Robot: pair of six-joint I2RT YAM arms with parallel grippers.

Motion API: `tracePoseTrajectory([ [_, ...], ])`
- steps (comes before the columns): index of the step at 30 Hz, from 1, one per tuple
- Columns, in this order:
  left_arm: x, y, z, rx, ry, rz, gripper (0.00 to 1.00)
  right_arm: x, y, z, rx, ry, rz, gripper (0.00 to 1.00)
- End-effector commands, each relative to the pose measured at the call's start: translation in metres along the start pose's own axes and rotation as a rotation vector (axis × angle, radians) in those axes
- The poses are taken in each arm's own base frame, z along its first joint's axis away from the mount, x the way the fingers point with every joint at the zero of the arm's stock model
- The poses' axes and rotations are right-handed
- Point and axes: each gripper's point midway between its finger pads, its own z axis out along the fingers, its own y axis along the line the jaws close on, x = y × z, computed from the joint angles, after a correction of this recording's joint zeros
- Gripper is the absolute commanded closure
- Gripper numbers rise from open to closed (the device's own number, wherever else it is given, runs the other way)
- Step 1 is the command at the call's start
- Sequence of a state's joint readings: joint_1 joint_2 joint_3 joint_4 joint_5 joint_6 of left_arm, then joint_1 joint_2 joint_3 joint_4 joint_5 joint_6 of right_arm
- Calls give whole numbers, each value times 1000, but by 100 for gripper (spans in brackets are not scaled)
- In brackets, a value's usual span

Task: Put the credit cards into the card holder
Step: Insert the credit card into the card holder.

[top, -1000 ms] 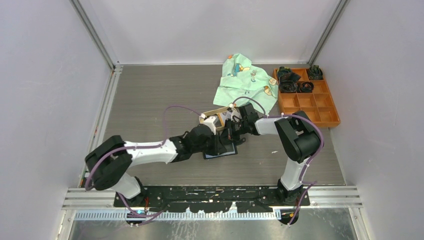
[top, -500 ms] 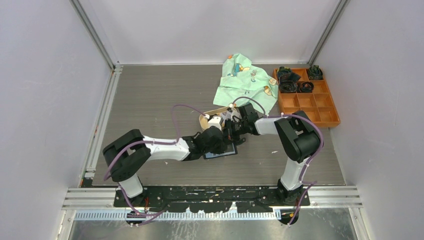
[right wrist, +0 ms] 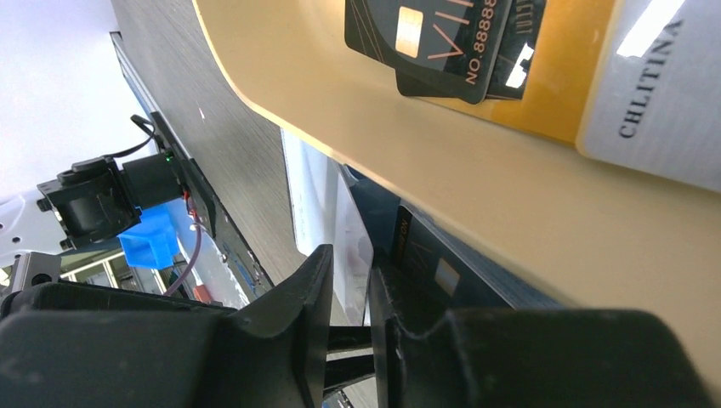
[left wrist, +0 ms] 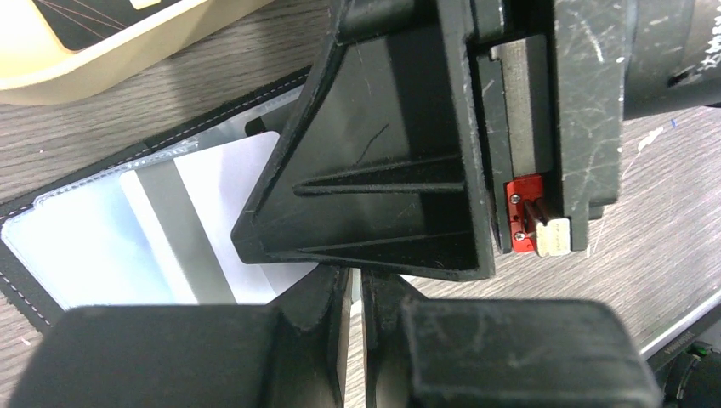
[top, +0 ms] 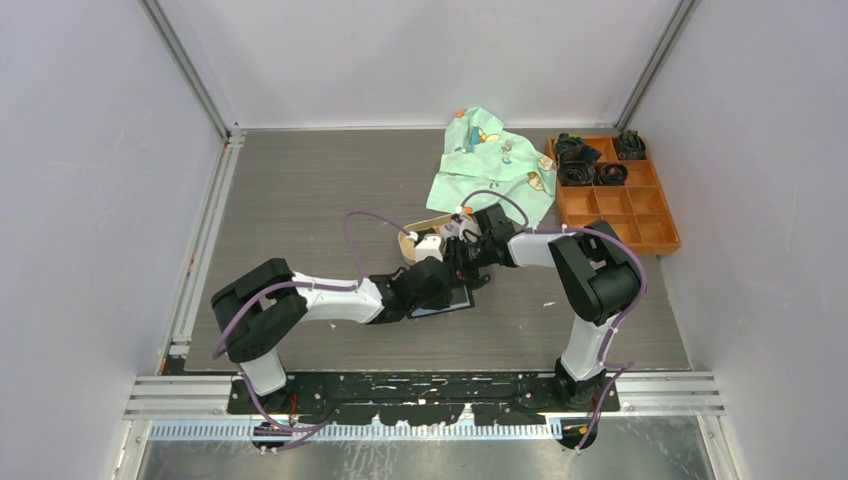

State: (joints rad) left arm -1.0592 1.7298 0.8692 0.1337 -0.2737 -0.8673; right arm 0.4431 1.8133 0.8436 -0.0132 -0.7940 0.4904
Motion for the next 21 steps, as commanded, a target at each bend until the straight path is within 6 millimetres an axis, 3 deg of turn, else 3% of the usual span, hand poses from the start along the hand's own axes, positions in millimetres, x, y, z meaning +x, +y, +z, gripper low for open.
tracePoseTrajectory([
  [1,-23,5,-6,-51,-79,-20,90,-3,6,-4,11,0,-38,71],
  [21,-35,12,-19,-63,-132,-31,90,-14,16,-21,68,-6,-146,58],
])
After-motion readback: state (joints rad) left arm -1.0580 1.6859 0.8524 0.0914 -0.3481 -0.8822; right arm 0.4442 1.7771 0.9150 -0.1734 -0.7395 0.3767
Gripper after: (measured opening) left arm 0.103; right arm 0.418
